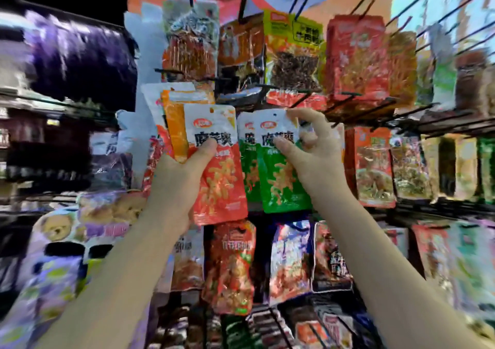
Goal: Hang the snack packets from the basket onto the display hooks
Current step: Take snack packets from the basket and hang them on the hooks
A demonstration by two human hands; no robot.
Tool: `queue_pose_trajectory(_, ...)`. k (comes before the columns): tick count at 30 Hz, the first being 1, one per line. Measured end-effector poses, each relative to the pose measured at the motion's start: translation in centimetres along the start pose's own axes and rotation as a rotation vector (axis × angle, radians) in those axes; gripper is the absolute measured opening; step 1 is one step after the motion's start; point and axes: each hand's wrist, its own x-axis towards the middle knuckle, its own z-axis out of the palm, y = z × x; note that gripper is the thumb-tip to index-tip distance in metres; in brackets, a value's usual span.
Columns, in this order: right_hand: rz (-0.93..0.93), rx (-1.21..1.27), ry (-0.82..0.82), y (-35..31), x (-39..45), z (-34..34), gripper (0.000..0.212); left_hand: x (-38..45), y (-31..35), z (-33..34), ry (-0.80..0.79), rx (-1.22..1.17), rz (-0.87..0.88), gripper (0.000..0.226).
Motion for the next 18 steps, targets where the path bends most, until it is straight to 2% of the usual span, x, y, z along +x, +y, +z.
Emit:
queue_pose_trajectory(1,0.010,0.007,0.001,-0.1,0.3,0.6,0.039,0.4,-0.2,-0.3,-0.016,-0.040,0.007,0.024)
queue_pose_trajectory(3,0.019,0.011,-0.012,-0.1,1.0,1.4,0.034,0.5,-0.3,-0.6,-0.042,-0.073,0.011,0.020)
queue_pose_trajectory(7,0.024,-0.053,-0.042,0.3,2.2,1.9,0.039,1.0,-0.4,-1.1,-0.043,-0.061,-0.018,0.021)
queue_pose_trajectory(11,0.044,-0.107,-0.042,0.6,2.8,2.2,0.041,1.1,-0.2,-1.0,-0.060,-0.031,-0.064,0.011)
queue_pose_trajectory(16,0.114,-0.266,-0.076,0.8,3.2,2.7,0.042,1.2,-0.1,-0.8,-0.119,-0.038,-0.099,0.013)
queue_pose_trajectory(18,0.060,-0.435,-0.061,1.2,3.0,2.8,0.041,1.2,0.0,-0.6,-0.135,-0.054,-0.103,0.015)
